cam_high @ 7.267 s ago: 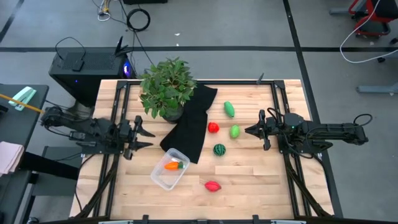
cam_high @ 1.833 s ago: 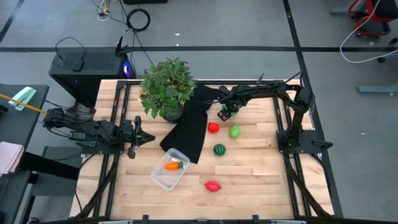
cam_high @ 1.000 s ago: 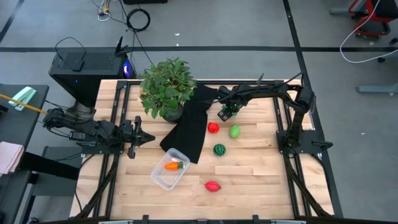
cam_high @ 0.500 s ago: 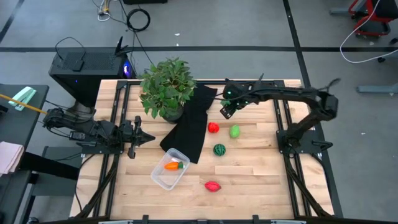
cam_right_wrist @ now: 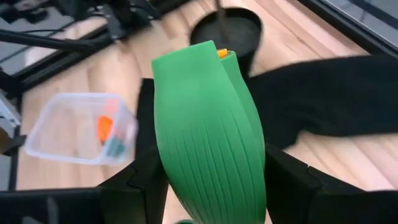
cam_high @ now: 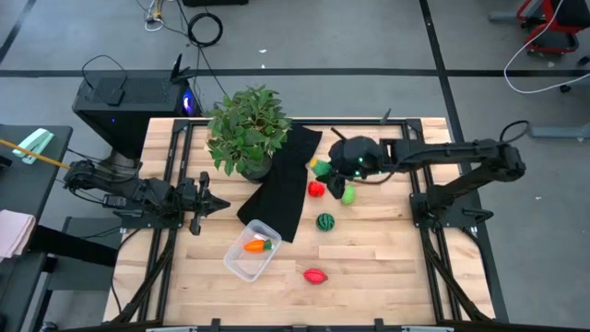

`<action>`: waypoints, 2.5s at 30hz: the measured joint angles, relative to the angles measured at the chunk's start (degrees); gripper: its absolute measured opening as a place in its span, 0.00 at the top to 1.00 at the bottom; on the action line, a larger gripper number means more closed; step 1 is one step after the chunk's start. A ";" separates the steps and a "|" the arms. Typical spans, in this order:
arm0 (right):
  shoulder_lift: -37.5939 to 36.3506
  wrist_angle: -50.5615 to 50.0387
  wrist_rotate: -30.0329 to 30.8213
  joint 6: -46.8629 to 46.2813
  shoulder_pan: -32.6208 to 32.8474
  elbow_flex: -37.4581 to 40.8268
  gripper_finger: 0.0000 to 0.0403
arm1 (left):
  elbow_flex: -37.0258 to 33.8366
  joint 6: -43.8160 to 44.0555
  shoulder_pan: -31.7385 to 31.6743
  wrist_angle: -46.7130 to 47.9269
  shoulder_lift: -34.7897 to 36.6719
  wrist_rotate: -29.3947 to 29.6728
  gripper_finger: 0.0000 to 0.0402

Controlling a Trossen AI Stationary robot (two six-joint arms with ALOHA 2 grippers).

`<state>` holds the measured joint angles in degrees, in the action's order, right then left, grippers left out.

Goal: Pick and placing Produce into tupperware
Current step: Put the green corn into the transparent bin

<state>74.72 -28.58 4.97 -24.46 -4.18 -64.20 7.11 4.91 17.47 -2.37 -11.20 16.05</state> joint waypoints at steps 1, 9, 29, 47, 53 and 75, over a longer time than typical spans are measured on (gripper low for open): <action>0.27 0.93 0.60 -0.01 1.03 0.00 0.49 | 0.00 0.12 0.00 0.00 0.00 0.01 0.97; 3.33 9.52 1.62 -0.43 7.48 -0.02 0.49 | 0.00 0.44 -0.02 -0.48 -0.02 0.00 0.94; 22.24 16.78 -5.24 9.62 13.87 -16.15 0.49 | 0.00 0.42 -0.02 -0.76 0.00 0.00 0.94; 36.90 12.47 -10.57 15.35 12.85 -27.48 0.49 | 0.00 0.44 -0.02 -0.76 0.00 0.00 0.93; 41.67 12.00 -13.34 16.31 12.54 -32.01 0.49 | 0.00 0.46 -0.02 -0.76 0.00 -0.02 0.92; 50.11 14.29 -17.59 15.69 14.55 -36.90 0.49 | 0.00 0.44 -0.02 -0.86 -0.02 -0.02 0.93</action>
<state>124.83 -14.29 -12.62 -8.77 10.37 -101.11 7.11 5.34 17.45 -3.23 -11.22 16.03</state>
